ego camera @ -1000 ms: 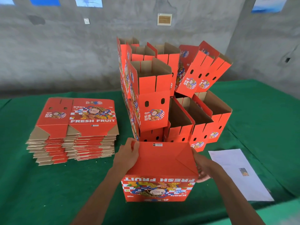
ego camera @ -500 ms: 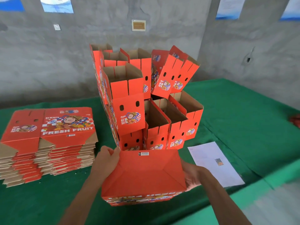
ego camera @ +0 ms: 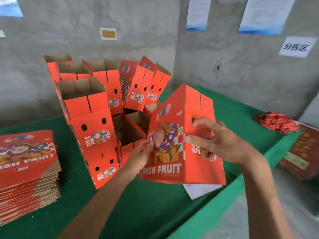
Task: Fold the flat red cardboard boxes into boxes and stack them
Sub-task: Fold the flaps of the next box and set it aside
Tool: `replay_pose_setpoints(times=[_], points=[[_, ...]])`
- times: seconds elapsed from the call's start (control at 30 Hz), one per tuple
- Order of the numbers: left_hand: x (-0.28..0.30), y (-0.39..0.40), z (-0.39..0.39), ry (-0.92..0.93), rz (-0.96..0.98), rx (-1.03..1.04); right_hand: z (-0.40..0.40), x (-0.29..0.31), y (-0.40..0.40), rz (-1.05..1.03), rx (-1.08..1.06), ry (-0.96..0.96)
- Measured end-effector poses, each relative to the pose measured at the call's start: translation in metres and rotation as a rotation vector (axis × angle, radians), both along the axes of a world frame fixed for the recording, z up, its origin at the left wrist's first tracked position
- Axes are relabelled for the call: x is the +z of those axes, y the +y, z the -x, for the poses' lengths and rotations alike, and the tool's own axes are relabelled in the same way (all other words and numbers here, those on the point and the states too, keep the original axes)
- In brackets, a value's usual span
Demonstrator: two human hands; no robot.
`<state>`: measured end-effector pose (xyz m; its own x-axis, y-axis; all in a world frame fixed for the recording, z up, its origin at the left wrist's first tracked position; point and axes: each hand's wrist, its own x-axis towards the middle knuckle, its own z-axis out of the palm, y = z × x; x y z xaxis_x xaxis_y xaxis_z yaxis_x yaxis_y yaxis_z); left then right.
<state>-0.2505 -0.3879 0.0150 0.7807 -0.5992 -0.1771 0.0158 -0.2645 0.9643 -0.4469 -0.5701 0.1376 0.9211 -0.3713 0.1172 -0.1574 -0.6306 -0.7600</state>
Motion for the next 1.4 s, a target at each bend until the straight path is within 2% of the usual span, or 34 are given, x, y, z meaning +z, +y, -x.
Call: replay_pose_setpoints(times=[0.2, 0.3, 0.37, 0.47, 0.57, 0.67, 0.73, 0.97, 1.23, 1.33, 1.4], points=[[0.060, -0.078, -0.015, 0.198, 0.346, -0.016, -0.051, -0.028, 0.032, 0.558, -0.144, -0.117], [0.078, -0.084, -0.032, 0.174, 0.527, 0.130, -0.086, -0.050, 0.023, 0.576, -0.112, -0.187], [0.086, -0.079, -0.045, 0.073, 0.577, 0.271, -0.113, -0.061, 0.016, 0.515, -0.025, -0.258], [0.089, -0.062, -0.067, -0.076, 0.519, 0.391, -0.160, -0.075, 0.020, 0.427, 0.090, -0.383], [0.089, -0.049, -0.088, -0.117, 0.439, 0.435, -0.202, -0.087, 0.024, 0.356, 0.176, -0.452], [0.090, -0.046, -0.100, -0.167, 0.476, 0.429, -0.231, -0.099, 0.023, 0.306, 0.220, -0.423], [0.087, -0.045, -0.100, -0.296, 0.447, 0.420, -0.245, -0.107, 0.021, 0.301, 0.230, -0.364], [0.060, -0.034, -0.103, -0.704, 0.250, 0.392, -0.268, -0.110, 0.022, 0.348, 0.263, -0.285], [0.066, -0.032, -0.116, -0.783, 0.137, 0.438, -0.274, -0.115, 0.039, 0.324, 0.277, -0.257], [0.068, -0.028, -0.111, -0.967, 0.124, 0.475, -0.265, -0.110, 0.049, 0.306, 0.247, -0.266], [0.068, -0.025, -0.104, -1.033, 0.147, 0.468, -0.256, -0.109, 0.056, 0.294, 0.131, -0.259]])
